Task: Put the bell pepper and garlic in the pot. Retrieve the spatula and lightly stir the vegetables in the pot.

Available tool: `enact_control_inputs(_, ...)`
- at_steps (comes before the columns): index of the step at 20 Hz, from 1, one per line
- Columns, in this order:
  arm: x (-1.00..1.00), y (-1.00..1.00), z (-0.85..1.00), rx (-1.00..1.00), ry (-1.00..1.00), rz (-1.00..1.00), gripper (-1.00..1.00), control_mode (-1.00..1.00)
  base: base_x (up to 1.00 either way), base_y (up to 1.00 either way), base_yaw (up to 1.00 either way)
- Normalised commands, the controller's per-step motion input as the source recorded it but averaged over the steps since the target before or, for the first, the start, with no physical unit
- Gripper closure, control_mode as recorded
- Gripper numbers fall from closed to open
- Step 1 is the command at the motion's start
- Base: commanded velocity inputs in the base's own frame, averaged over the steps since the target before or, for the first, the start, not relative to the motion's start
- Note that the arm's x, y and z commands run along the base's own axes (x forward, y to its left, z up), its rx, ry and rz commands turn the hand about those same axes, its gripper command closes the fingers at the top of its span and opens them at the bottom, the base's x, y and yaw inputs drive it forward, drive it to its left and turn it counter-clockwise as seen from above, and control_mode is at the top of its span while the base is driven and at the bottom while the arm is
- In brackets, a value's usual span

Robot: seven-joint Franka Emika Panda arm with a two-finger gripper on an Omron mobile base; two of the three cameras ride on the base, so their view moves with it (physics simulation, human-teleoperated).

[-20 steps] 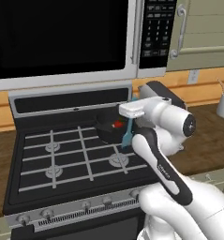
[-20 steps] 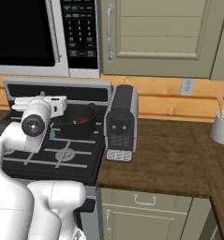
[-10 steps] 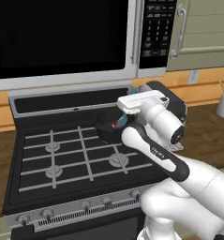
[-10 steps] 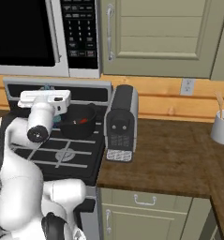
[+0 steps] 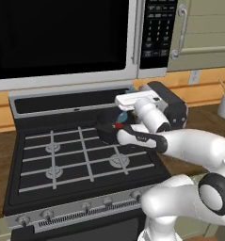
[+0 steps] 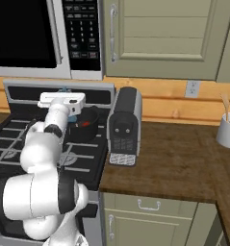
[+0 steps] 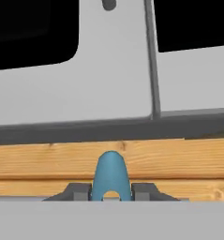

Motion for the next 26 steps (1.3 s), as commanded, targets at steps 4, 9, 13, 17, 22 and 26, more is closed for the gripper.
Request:
enact_control_inputs(4,0.66,0.00,-0.38,0.01,0.00,-0.12,1.00,-1.00,0.00,0.00,0.00)
enact_control_inputs(9,0.46,0.06,-0.49,0.00,0.00,-0.10,1.00,-1.00,0.00,0.00,0.00)
enact_control_inputs(13,0.24,0.26,-0.49,0.01,0.00,-0.06,1.00,-1.00,0.00,0.00,0.00)
enact_control_inputs(17,0.28,0.33,-0.51,0.01,0.00,-0.06,1.00,-1.00,0.00,0.00,0.00)
enact_control_inputs(22,0.37,0.35,-0.47,0.01,-0.01,-0.06,1.00,-1.00,0.00,0.00,0.00)
enact_control_inputs(26,0.33,0.41,-0.57,0.01,0.00,-0.03,1.00,-1.00,0.00,0.00,0.00)
